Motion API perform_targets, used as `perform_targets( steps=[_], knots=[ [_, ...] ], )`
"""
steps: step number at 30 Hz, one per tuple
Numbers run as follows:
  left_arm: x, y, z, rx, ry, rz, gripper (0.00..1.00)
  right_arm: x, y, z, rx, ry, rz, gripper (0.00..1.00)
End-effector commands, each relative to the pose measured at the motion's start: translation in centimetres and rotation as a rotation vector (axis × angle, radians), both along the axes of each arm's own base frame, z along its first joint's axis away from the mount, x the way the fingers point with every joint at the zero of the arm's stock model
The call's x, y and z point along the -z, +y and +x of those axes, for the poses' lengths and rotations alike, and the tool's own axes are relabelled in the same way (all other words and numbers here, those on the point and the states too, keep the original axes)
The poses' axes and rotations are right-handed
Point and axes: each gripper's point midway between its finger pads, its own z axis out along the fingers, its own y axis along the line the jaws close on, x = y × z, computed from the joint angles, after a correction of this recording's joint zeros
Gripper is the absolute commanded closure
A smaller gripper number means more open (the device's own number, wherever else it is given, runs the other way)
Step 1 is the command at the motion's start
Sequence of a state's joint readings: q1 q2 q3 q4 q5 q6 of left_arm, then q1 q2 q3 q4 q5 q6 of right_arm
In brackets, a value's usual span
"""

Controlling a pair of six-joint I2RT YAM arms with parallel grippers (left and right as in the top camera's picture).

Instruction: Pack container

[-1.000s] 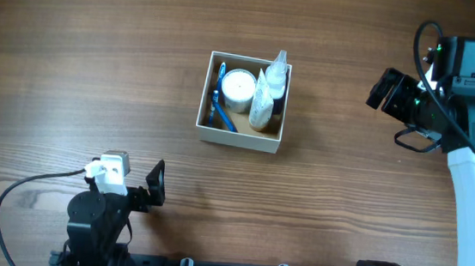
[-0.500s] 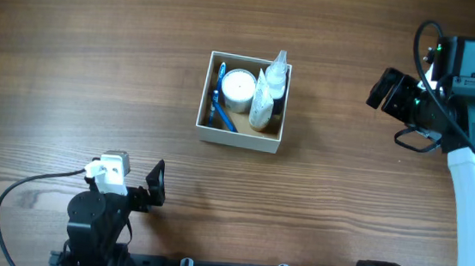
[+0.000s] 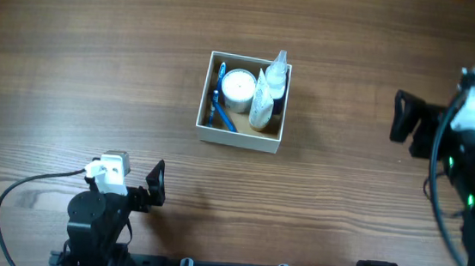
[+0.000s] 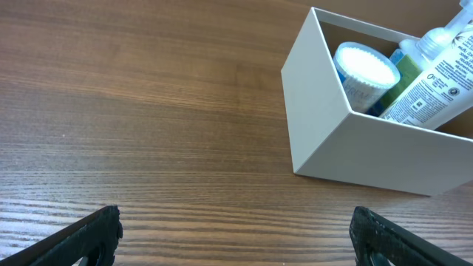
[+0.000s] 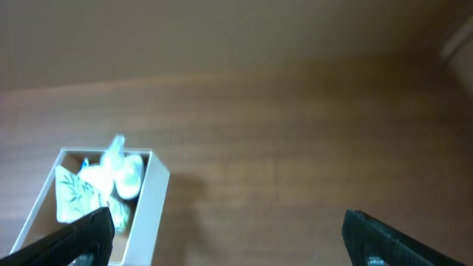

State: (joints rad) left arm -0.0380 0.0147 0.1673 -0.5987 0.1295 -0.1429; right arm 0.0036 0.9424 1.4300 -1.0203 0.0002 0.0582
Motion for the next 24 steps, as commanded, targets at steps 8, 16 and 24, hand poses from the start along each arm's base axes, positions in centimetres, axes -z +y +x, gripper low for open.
perform_targets(
  steps=[8, 16, 24],
  knots=[
    [0.2, -0.1, 0.0, 0.008, -0.005, 0.002, 0.0, 8.3, 0.5, -2.5, -0.065, -0.071, -0.056, 0.0],
    [0.2, -0.1, 0.0, 0.008, -0.005, 0.002, 0.0, 15.4, 0.5, -4.7, -0.067, -0.085, -0.055, 0.0],
    [0.2, -0.1, 0.0, 0.008, -0.005, 0.002, 0.0, 20.9, 0.6, -5.6, -0.068, -0.094, -0.045, 0.0]
  ],
)
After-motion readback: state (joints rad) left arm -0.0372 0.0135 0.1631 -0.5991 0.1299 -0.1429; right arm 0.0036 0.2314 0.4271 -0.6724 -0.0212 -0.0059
